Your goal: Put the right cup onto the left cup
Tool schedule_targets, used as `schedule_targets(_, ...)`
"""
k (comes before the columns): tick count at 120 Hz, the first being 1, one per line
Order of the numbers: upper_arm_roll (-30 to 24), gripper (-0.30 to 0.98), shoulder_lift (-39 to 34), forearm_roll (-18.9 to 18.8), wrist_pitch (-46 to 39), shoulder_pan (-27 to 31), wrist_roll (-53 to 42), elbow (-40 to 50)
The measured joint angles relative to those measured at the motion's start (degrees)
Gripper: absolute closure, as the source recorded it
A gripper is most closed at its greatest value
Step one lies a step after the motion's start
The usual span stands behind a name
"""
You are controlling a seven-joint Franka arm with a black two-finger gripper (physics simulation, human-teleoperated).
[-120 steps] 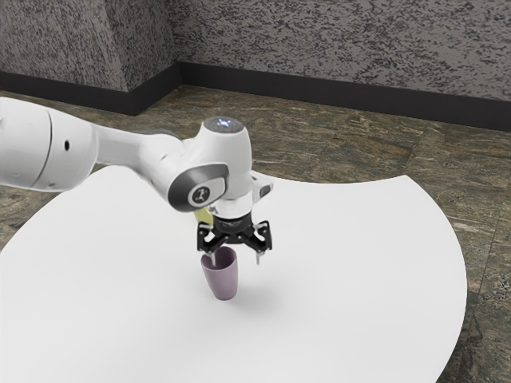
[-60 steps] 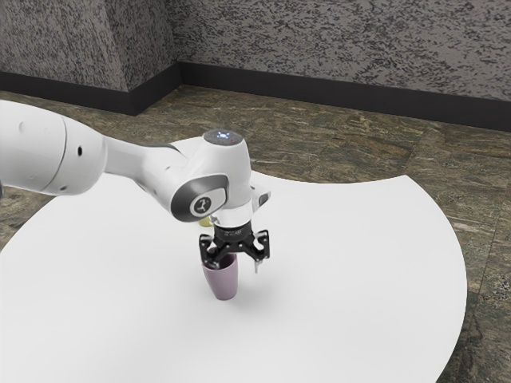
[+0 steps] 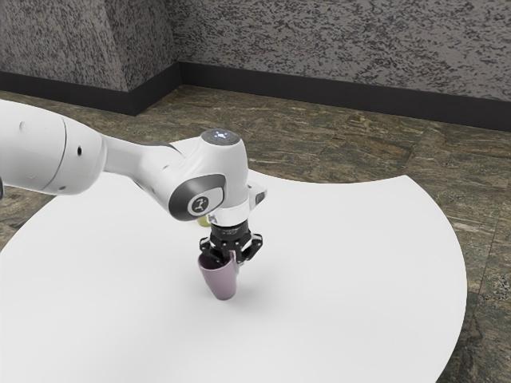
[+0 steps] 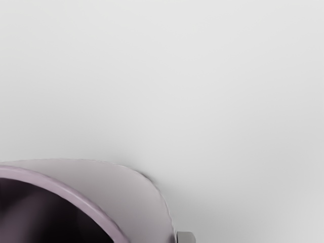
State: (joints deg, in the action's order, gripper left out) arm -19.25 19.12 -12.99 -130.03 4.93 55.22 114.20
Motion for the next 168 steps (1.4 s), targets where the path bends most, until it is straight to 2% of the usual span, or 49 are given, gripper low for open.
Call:
schedule_targets(52,0.07,0.77,-1.98,-0.79,1.67,-0.09,0.45,-0.57)
schedule_targets(78,2.83,0.78,-7.29,-1.06,5.32,0.02,-0.94,-1.41)
schedule_targets(104,7.41,0.78,-6.99,-1.11,8.7,0.1,-4.87,-7.07)
schedule_targets(134,9.29,0.78,0.43,-1.14,12.51,1.42,-11.6,-20.34)
schedule_targets(168,9.93,0.78,7.31,-1.15,15.87,2.29,-19.44,-31.39)
